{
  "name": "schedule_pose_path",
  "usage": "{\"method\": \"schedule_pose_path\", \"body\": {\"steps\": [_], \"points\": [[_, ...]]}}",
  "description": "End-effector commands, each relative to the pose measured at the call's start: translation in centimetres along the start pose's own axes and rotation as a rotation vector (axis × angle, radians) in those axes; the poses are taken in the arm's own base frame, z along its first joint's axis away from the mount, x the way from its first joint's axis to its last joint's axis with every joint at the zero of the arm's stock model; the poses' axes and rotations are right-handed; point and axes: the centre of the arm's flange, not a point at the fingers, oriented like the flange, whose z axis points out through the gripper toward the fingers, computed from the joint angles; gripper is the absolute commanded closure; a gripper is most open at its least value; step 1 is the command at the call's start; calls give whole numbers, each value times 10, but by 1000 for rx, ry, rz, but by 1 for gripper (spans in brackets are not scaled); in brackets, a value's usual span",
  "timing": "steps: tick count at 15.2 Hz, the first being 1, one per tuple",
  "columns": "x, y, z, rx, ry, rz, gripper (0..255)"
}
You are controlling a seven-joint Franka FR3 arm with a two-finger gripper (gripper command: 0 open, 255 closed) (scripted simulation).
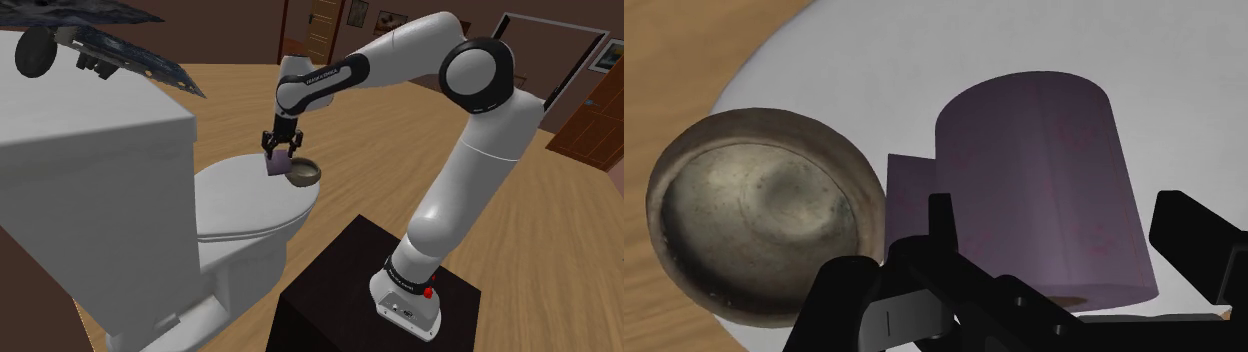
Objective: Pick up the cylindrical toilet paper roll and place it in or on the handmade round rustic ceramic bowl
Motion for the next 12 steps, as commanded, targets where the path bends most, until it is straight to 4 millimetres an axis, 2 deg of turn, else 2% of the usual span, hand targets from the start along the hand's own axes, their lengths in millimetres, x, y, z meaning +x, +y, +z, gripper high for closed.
{"method": "schedule_pose_path", "body": {"steps": [1,8,12], "points": [[1,0,-11,0,0,0,255],[1,0,-45,0,0,0,255],[17,49,-55,0,0,0,255]]}}
